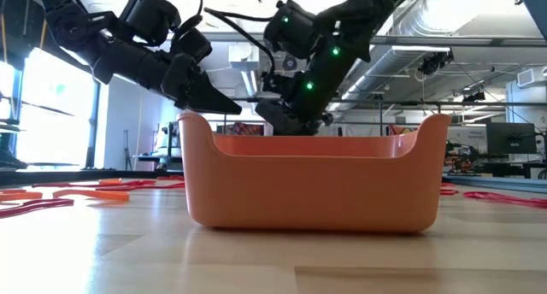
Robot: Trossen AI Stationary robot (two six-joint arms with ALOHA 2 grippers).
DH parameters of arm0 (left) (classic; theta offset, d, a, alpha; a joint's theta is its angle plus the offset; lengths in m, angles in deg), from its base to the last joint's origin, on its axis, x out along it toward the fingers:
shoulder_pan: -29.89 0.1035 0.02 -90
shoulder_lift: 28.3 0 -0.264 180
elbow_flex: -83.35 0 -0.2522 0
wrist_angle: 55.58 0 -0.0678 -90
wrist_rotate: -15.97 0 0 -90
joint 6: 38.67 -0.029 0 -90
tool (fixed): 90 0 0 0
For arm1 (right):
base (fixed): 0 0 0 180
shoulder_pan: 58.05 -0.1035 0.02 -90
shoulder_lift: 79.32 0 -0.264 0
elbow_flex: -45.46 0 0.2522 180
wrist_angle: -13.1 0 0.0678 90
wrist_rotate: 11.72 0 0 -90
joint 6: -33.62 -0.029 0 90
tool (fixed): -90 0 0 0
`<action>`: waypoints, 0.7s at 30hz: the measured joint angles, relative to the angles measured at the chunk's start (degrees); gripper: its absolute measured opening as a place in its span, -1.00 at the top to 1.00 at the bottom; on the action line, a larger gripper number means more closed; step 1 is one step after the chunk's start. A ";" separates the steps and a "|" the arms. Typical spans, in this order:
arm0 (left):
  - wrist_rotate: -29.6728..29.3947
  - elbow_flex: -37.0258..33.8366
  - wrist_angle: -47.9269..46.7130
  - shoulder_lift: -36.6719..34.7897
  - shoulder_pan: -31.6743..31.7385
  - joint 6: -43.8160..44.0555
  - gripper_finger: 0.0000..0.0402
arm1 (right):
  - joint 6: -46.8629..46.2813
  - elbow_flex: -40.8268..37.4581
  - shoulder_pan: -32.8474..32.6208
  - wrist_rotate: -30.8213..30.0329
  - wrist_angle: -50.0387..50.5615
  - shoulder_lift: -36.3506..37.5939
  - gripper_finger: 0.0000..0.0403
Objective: Sort rubber bands into baskets
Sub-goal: Put the orange rubber band into the green bin, then adjust the green bin on the table
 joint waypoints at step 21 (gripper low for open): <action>-0.08 0.00 -3.57 -0.15 0.00 -0.99 0.83 | 13.56 5.20 3.60 9.21 14.59 0.02 0.94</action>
